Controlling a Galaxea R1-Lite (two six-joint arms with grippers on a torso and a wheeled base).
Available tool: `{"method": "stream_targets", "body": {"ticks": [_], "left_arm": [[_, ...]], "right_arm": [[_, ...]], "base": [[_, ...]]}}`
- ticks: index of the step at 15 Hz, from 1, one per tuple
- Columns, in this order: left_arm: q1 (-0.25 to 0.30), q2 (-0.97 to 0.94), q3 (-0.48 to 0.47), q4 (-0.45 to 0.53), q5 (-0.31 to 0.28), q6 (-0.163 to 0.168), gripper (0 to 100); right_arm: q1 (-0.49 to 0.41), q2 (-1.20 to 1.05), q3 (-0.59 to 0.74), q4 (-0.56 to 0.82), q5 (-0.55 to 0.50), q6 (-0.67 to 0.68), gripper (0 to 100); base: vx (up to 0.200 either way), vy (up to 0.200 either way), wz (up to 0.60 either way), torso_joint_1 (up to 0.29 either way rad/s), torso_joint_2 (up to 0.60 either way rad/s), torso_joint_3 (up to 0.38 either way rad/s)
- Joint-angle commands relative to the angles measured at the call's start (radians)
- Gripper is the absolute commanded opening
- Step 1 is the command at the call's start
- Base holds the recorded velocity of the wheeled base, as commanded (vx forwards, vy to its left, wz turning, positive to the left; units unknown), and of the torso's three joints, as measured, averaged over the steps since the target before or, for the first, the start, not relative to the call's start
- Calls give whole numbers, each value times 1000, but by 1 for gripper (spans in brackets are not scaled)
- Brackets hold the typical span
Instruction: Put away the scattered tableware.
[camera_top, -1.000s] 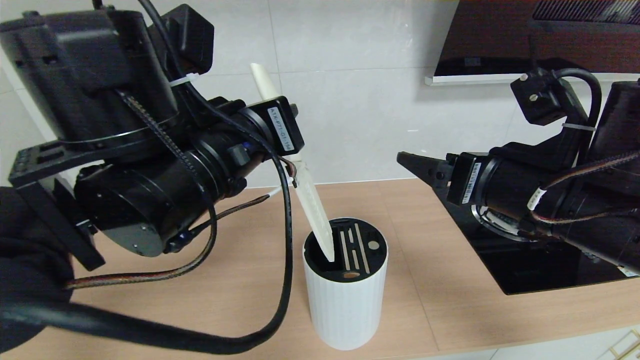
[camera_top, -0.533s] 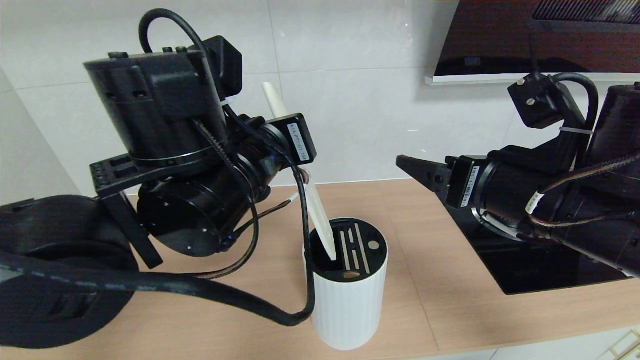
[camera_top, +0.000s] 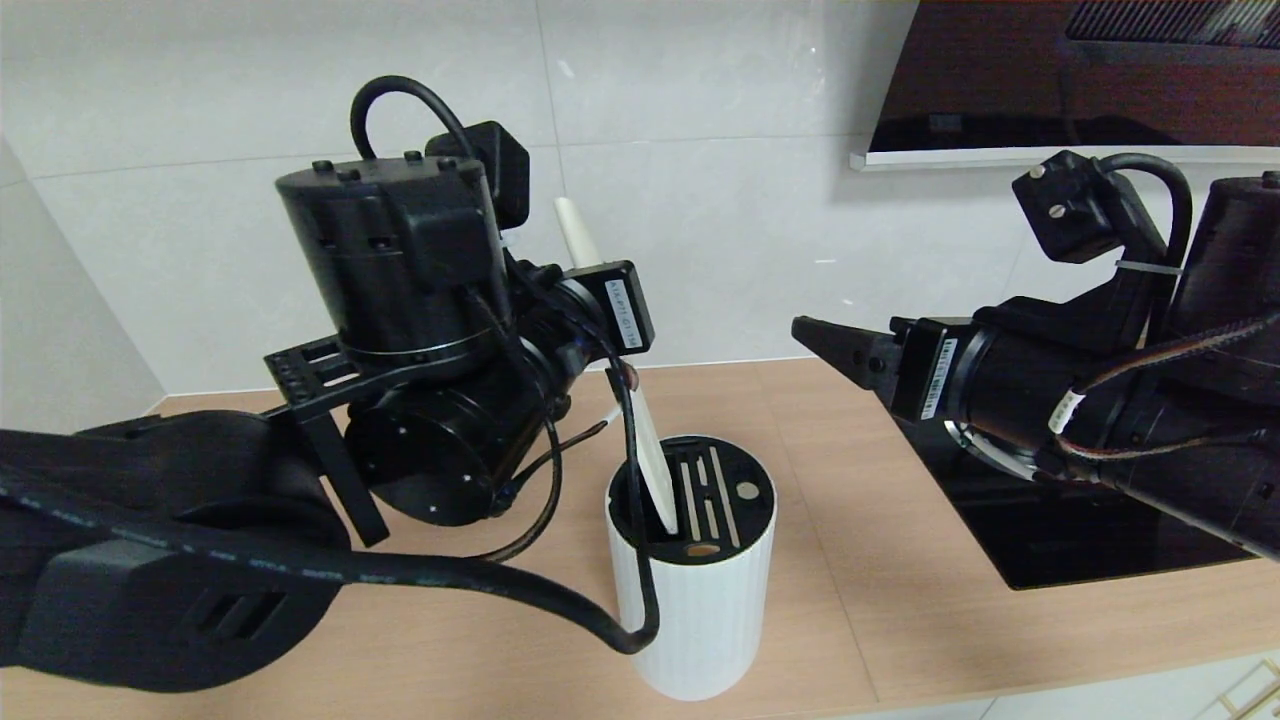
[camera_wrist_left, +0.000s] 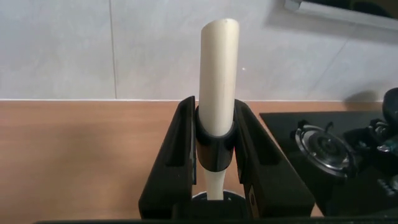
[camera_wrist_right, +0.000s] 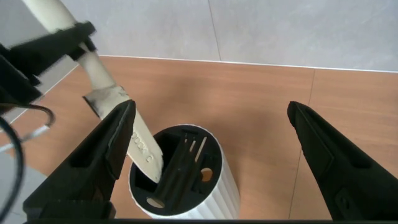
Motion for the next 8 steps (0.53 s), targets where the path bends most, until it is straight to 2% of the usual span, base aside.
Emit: {"method": "stream_targets", "body": {"ticks": [1, 8], "left_arm": [[0, 38, 7, -27, 6, -1, 0], [-48, 101, 44, -39, 29, -1, 0]], "right_arm": [[0, 3, 1, 0, 0, 0, 100], [0, 3, 6, -2, 0, -1, 100]], "base": [[0, 0, 0, 0, 0, 0], [0, 0, 0, 0, 0, 0]]}}
